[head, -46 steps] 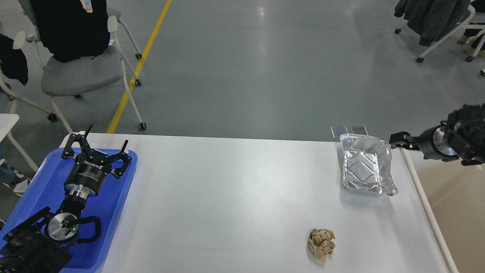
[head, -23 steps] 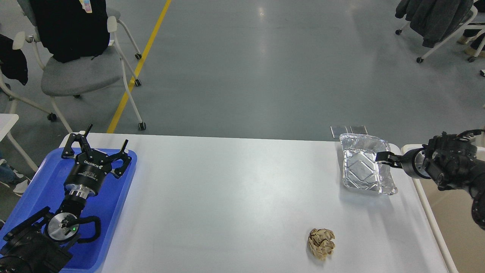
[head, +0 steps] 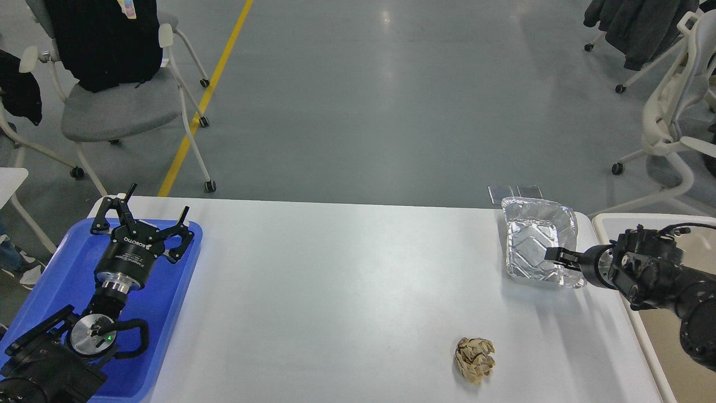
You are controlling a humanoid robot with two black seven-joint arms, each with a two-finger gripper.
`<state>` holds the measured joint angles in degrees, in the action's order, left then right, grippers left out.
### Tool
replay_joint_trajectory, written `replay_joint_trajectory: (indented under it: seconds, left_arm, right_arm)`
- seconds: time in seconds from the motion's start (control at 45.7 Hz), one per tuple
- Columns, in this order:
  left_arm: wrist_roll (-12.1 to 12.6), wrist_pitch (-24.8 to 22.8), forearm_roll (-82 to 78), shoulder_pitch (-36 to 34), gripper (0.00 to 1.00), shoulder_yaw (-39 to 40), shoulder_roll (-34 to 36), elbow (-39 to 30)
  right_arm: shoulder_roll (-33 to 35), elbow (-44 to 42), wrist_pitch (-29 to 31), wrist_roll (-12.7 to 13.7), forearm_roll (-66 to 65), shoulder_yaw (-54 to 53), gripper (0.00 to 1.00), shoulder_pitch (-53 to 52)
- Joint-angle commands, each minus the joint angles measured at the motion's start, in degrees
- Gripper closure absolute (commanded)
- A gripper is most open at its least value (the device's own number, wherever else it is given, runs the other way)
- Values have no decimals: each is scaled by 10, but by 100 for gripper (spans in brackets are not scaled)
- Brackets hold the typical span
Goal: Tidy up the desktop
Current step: 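Lower the right gripper to the container's edge nearest the bin and grasp it, then lift the container with the right gripper and tilt it upward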
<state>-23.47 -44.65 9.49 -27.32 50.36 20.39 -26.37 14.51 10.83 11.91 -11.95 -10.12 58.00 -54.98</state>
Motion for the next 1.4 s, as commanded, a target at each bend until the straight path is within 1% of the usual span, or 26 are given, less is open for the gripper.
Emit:
replay_joint_trajectory:
  seconds: [0.0, 0.066, 0.131, 0.153, 0.241, 0.306, 0.46, 0.525, 0.591, 0.678, 0.897, 1.051, 1.226, 1.313, 1.379]
  left_arm:
    - [0, 0, 0, 0, 1, 0, 0, 0]
    - [0, 0, 0, 0, 1, 0, 0, 0]
    - [0, 0, 0, 0, 1, 0, 0, 0]
    - [0, 0, 0, 0, 1, 0, 0, 0]
    - [0, 0, 0, 0, 1, 0, 0, 0]
    - [0, 0, 0, 0, 1, 0, 0, 0]
    - [0, 0, 0, 0, 1, 0, 0, 0]
    - [0, 0, 0, 1, 1, 0, 0, 0]
    - [0, 0, 0, 0, 1, 0, 0, 0]
    - [0, 0, 0, 0, 1, 0, 0, 0]
    - [0, 0, 0, 0, 1, 0, 0, 0]
    - [0, 0, 0, 0, 1, 0, 0, 0]
    - [0, 0, 0, 0, 1, 0, 0, 0]
    - [0, 0, 0, 0, 1, 0, 0, 0]
    - [1, 0, 0, 0, 1, 0, 0, 0]
  right_arm:
    - [-3, -1, -15, -9, -16, -2, 16, 8]
    - [-3, 0, -18, -10, -23, -3, 16, 8]
    - [-3, 1, -21, -10, -25, 0, 21, 8]
    - [-3, 1, -21, -10, -25, 1, 25, 8]
    - [-3, 3, -19, -12, -38, 5, 47, 10]
    - [-3, 3, -19, -12, -64, 2, 60, 15]
    - [-3, 3, -19, -13, -85, -1, 77, 22]
    - [-3, 3, -19, -13, -85, -1, 82, 23]
    - [-3, 4, -19, -13, -86, -1, 91, 24]
    - [-3, 5, -19, -16, -86, 0, 100, 24]
    - [-3, 5, -18, -18, -87, 0, 100, 23]
    - [-3, 8, -17, -33, -87, 1, 100, 22]
    - [2, 15, -15, -40, -87, 0, 100, 8]
    - [10, 41, -12, -41, -87, 4, 100, -23]
    - [37, 84, -11, -41, -88, 5, 100, -57]
